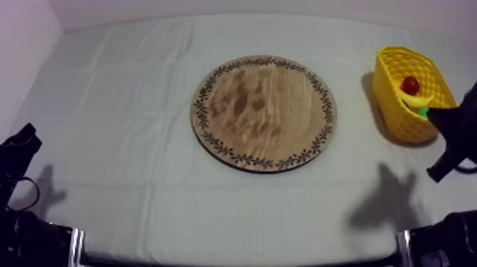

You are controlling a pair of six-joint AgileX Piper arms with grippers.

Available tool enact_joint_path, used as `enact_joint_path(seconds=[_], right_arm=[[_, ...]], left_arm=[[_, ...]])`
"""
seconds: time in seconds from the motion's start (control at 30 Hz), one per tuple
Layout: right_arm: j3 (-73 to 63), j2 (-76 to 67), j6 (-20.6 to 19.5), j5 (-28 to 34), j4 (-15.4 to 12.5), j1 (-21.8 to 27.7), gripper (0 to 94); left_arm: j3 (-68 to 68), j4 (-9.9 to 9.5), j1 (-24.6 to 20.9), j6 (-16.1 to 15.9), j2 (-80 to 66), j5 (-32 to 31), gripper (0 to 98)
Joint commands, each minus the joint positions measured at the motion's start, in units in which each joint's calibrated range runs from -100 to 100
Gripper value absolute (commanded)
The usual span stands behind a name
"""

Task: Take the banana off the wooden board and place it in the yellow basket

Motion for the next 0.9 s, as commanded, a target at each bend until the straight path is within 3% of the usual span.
enact_joint_path(seconds=[0.0,0.23,0.33,0.5,0.67,0.87], right_arm=[[4.63,-4.43,-1.03,-0.93,-1.12,-0.06,0.5],[7.11,-14.0,-13.99,0.73,1.82,-2.19,0.4],[8.11,-17.46,-20.14,1.82,5.44,-4.52,0.3],[10.66,-19.05,-27.16,0.51,12.39,-7.7,0.3],[13.4,-19.37,-26.17,-5.34,16.28,-8.58,0.4],[14.15,-19.44,-23.32,-7.05,17.26,-9.09,0.5]], left_arm=[[0.03,-0.02,0.01,-0.01,0.0,0.0,0.1],[0.03,-0.02,0.01,-0.02,0.0,0.0,0.1],[0.03,-0.02,0.01,0.0,0.0,0.0,0.1],[0.03,-0.02,0.01,-0.01,0.0,0.0,0.1],[0.03,-0.02,0.01,0.0,0.0,0.0,0.1],[0.03,-0.02,0.01,0.0,0.0,0.0,0.1]])
